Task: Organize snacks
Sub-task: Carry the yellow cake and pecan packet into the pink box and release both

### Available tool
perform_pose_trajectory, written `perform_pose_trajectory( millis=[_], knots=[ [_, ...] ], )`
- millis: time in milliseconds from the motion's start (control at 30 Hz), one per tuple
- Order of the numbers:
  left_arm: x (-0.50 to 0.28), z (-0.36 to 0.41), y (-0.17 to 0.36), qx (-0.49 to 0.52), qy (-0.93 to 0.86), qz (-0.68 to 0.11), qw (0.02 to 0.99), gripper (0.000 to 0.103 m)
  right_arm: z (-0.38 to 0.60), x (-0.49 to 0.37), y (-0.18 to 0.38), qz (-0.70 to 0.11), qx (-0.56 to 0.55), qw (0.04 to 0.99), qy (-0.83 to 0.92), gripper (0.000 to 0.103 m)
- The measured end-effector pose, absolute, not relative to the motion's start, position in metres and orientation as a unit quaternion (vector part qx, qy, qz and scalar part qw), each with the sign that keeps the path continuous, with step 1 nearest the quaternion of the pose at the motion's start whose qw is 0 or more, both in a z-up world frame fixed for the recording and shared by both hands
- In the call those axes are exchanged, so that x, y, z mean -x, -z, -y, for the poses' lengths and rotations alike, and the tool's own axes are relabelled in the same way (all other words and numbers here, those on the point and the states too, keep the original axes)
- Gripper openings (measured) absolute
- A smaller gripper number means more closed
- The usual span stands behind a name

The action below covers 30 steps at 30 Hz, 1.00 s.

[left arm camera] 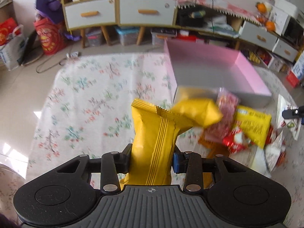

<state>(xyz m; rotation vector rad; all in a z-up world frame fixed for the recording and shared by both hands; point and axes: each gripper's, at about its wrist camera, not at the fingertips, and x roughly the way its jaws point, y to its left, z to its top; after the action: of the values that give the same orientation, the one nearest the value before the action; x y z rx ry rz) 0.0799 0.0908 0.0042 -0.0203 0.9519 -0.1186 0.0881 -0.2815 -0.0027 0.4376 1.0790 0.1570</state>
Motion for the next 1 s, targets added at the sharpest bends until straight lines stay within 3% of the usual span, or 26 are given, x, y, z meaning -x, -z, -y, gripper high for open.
perform_pose_trajectory(
  millis=[467, 1000],
  knots=[
    [-0.106, -0.078, -0.034, 0.035, 0.050, -0.427, 0.902, 0.036, 0.260, -0.101, -0.029, -0.469, -0.223, 0.848, -0.101, 0.042],
    [-0.225, -0.019, 0.012, 0.063, 0.134, -0.385, 0.911, 0.036, 0.226, -0.185, -0.001, -0.445, -0.217, 0.861, -0.117, 0.042]
  ],
)
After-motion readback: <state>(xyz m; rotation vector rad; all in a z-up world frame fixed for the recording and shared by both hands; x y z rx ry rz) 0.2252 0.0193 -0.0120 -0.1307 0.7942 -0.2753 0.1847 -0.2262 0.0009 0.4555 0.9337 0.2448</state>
